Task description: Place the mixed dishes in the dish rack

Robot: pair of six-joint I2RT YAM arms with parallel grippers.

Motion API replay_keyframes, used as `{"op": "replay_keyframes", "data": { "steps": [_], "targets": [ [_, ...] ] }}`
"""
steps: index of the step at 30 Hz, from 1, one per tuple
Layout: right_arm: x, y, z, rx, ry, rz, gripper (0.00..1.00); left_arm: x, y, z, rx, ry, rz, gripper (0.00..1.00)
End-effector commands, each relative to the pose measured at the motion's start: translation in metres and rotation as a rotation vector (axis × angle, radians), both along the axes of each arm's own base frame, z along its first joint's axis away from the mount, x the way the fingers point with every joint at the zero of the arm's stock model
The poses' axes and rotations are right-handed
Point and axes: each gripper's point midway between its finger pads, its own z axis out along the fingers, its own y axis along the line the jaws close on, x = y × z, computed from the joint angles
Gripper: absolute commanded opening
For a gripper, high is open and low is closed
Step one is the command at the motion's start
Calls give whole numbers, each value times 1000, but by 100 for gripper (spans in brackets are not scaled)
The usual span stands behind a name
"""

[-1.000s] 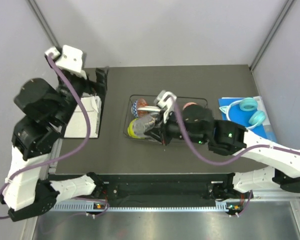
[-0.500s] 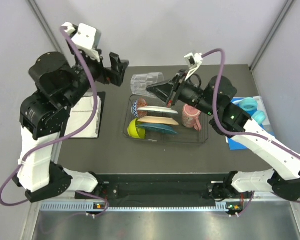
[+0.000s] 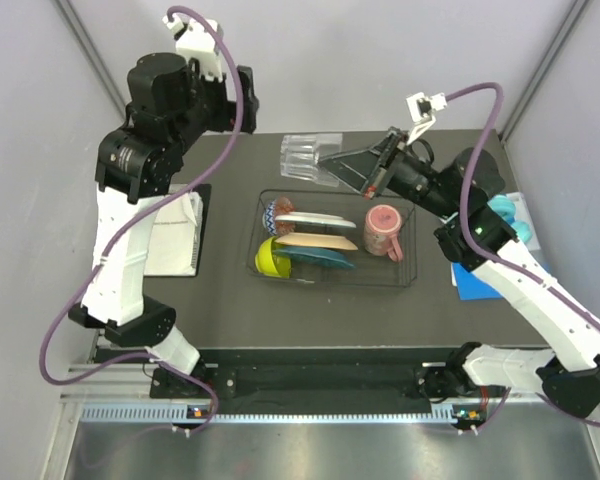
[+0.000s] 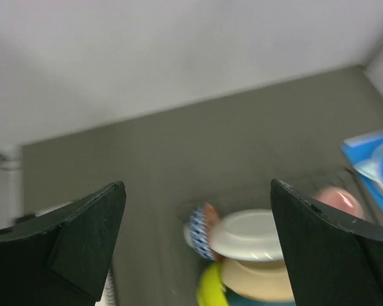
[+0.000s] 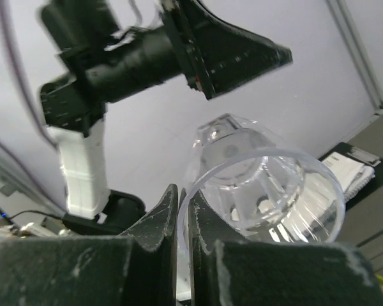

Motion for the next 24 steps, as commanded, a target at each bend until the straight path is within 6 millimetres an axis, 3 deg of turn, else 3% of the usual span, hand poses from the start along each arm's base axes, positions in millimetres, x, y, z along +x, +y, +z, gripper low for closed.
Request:
{"op": "replay_keyframes", "data": {
  "steps": [1,3,4,6,11,19,20,23,24],
  "targets": [
    [-24,-33,30,197,-50,91,0,-56,-65,-26,-310,290,-469,99],
    [-29,-42,30,205,-61,83,0,-74,-78,-15,-347,292,-594,99],
    [-26,-43,20,203,-35,78,0,-79,-80,-10,-364,291,-614,99],
    [-34,-52,24,236,-55,88,0,-83,-83,-6,-378,288,-642,99],
    [-32,-61,15,292,-21,108,0,-88,-94,-18,-415,352,-715,99],
    [-17,-54,10,339,29,163,0,-104,-113,-29,-511,475,-880,99],
    [-17,-54,11,349,20,170,0,-113,-114,-25,-521,489,-948,99],
    [-10,-49,4,356,46,189,0,-115,-116,-17,-564,509,-1015,99],
    [-8,-47,2,352,50,195,0,-117,-112,-5,-566,459,-1061,99]
  ]
}}
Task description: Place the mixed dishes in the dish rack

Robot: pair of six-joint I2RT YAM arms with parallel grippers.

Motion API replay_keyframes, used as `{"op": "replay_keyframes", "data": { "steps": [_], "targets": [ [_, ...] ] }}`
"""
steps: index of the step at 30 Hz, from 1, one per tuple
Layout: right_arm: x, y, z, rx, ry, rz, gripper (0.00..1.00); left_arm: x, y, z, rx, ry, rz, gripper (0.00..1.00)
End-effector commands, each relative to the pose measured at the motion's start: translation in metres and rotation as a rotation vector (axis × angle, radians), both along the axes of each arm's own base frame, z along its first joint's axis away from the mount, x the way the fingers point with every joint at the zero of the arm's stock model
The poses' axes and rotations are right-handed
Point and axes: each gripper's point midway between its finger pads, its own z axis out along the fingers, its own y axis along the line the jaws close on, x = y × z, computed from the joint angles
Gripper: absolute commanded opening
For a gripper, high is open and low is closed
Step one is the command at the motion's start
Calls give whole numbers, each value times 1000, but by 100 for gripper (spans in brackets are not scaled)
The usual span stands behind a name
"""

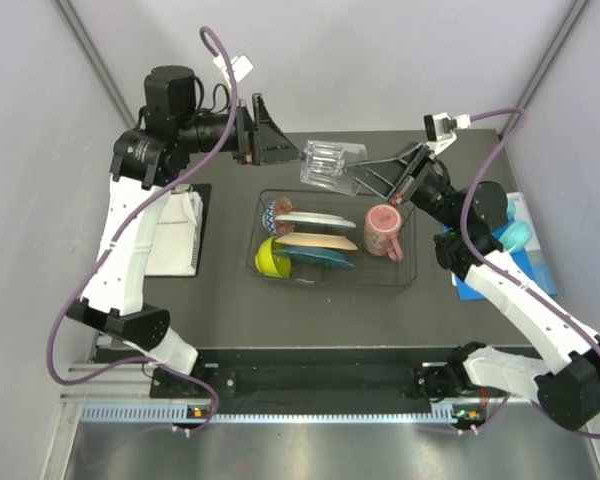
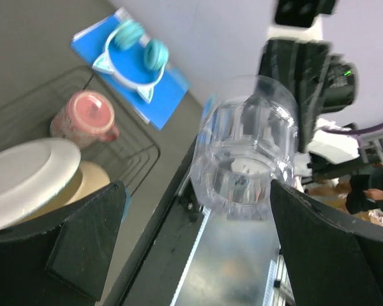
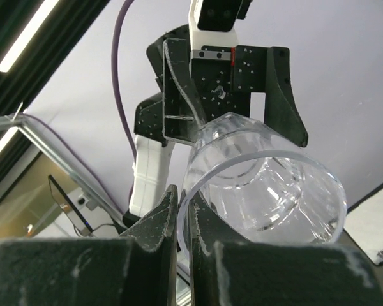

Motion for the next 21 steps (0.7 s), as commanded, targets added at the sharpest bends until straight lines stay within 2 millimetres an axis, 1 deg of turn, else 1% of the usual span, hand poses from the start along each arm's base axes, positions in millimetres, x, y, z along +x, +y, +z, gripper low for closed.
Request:
{"op": "replay_keyframes", "data": {
  "steps": [1,2,3,4,5,6,7,9,11,15,19,20,21],
  "targets": [
    [-6,-4,14,65,-60,39,0,-20,-1,43,-168,-53,-172,99],
    [-7,-5,14,70,-65,42,0,-17,4,47,-187,-55,-165,99],
    [-8,-4,12,71,-65,49,0,-24,8,57,-213,-82,-171,99],
    [-7,-4,9,71,-56,52,0,-19,8,56,-251,-55,-175,99],
    [-9,-5,10,81,-65,58,0,-20,9,58,-271,-60,-183,99],
    [-9,-4,8,80,-61,67,0,-23,11,59,-284,-54,-187,99],
    [-7,-3,4,80,-47,72,0,-21,10,53,-287,-22,-191,99],
    [-8,-3,3,89,-50,80,0,-18,10,49,-282,-18,-191,99],
    [-10,-3,7,107,-59,96,0,-16,10,43,-274,-17,-174,99],
    [-4,0,9,116,-56,104,0,-10,9,30,-259,-2,-155,99],
    [2,3,9,121,-52,107,0,-15,3,27,-258,2,-170,99],
    [6,5,7,119,-45,106,0,-18,0,28,-258,-3,-179,99],
    [6,4,9,127,-49,107,0,-21,-2,28,-257,-5,-187,99]
  ]
}}
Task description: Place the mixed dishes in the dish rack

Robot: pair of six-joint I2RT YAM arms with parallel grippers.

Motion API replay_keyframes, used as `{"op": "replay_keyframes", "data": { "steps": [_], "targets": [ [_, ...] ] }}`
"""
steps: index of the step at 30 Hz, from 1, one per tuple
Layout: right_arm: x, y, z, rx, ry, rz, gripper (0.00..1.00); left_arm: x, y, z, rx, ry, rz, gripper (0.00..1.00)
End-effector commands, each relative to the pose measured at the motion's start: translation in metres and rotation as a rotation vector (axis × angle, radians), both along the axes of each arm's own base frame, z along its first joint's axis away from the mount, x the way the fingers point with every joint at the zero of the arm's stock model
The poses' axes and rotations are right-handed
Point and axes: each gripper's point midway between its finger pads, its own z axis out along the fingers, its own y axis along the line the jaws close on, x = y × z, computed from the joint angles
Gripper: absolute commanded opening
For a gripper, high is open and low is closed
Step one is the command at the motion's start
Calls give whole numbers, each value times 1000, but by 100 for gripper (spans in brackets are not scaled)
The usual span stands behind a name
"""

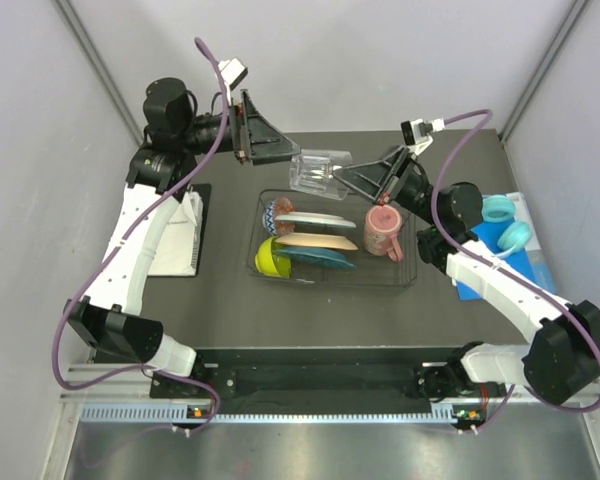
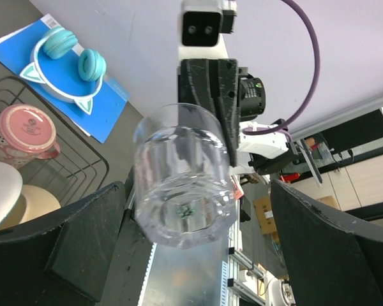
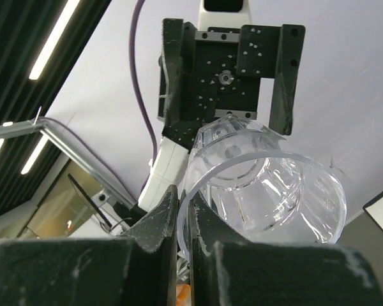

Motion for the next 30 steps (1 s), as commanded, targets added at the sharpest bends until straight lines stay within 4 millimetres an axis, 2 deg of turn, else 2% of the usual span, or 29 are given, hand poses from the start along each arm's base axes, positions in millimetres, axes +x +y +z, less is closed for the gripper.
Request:
{"op": "replay_keyframes", "data": {
  "steps": [1,5,11,15,18,19,22,25,26,28,29,30],
  "targets": [
    [-10,-10,37,90,-119,-2,0,-28,-7,19,-27,-112,-50,99],
    [-2,-10,43,130,-119,2,0,-33,-17,8,-4,-117,-64,99],
    [-4,-10,53,149,-135,9,0,-36,-26,-9,30,-113,-60,99],
    [-3,-10,51,151,-130,3,0,-34,-28,-10,33,-134,-54,98],
    [-3,-6,48,148,-123,13,0,-35,-31,-7,25,-150,-63,82],
    [-5,-5,48,150,-122,17,0,-32,-31,-7,24,-151,-58,64],
    [-8,-6,45,143,-120,22,0,-29,-31,-3,27,-173,-35,28],
    [-9,-4,37,115,-105,20,0,-25,-31,1,30,-194,-17,18],
    [-8,-4,33,106,-100,14,0,-24,-30,3,29,-201,-7,10],
    [-8,-4,29,93,-91,14,0,-24,-30,5,27,-210,-4,1],
    [-9,-2,25,74,-94,18,2,-24,-29,7,27,-226,4,0],
    [-9,-1,22,55,-91,18,7,-24,-29,5,37,-223,8,0]
  ]
}}
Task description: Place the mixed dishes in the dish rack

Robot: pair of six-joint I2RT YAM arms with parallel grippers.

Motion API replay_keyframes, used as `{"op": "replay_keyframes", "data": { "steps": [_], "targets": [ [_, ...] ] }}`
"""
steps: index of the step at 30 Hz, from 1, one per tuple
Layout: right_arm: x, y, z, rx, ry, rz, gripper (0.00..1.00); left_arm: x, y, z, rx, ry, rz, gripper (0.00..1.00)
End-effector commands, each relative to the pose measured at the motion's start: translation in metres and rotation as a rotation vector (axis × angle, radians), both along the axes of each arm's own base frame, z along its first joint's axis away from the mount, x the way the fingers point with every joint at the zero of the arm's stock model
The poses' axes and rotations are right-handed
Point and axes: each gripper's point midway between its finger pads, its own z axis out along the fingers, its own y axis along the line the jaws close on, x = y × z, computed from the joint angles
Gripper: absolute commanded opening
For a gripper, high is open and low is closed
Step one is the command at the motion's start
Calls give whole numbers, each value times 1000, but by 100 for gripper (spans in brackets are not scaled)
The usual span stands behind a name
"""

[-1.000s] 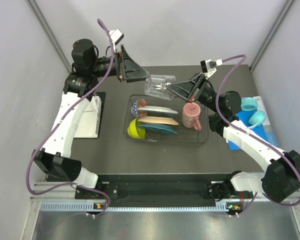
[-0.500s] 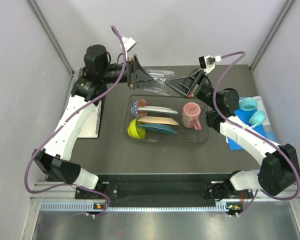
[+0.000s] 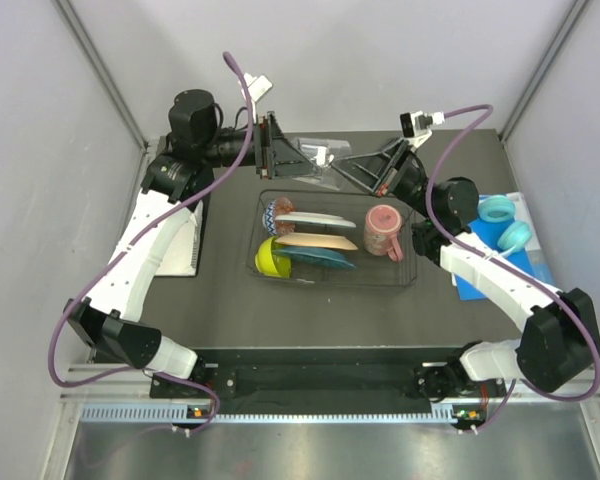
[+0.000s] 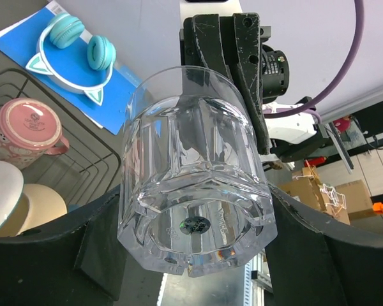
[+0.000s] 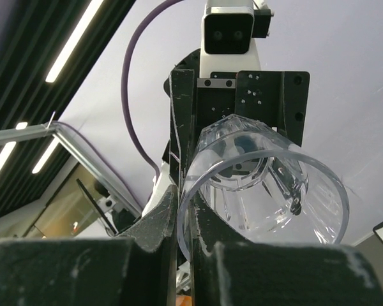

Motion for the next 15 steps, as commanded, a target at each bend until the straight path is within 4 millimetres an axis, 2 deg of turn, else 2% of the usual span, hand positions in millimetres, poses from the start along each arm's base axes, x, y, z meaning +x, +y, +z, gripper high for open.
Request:
{"op": "replay_keyframes", "data": {
  "steps": [1,2,3,4,6,7,8,9,10,11,12,13,14,15],
  "targets": [
    [-19,-4,4,-37,-32,8,14,-6,5,31,-23,-161,30,0],
    [-17,-4,-4,-75,-34,-4,45,-7,7,36,-19,-205,36,0],
    [-13,-4,-12,-117,-18,-25,63,-4,8,36,-5,-224,56,0],
    [-14,-7,-21,-175,25,-45,70,-6,10,33,19,-223,63,0],
    [-9,-16,-36,-262,9,-120,86,-8,14,34,73,-333,69,0],
    [-16,-26,-33,-277,-10,-148,99,-6,13,18,146,-302,83,0],
    [-8,-34,-53,-354,27,-191,100,-6,15,19,177,-380,81,0],
    [-8,-41,-58,-387,23,-222,100,-5,15,12,212,-393,82,0],
    [-16,-52,-56,-410,13,-254,100,-6,13,-9,294,-359,86,0],
    [-10,-66,-72,-487,38,-328,100,-7,12,-17,350,-436,69,0],
    [-11,-77,-76,-526,50,-384,100,-9,9,-29,413,-462,61,0],
    [-26,-92,-64,-534,5,-459,99,-16,-2,-42,473,-494,39,0],
    [-20,-114,-50,-571,-54,-636,100,-22,-6,-53,514,-516,0,0],
    [-24,-129,-62,-640,-1,-700,100,-25,-11,-57,526,-524,-20,0]
  ]
}}
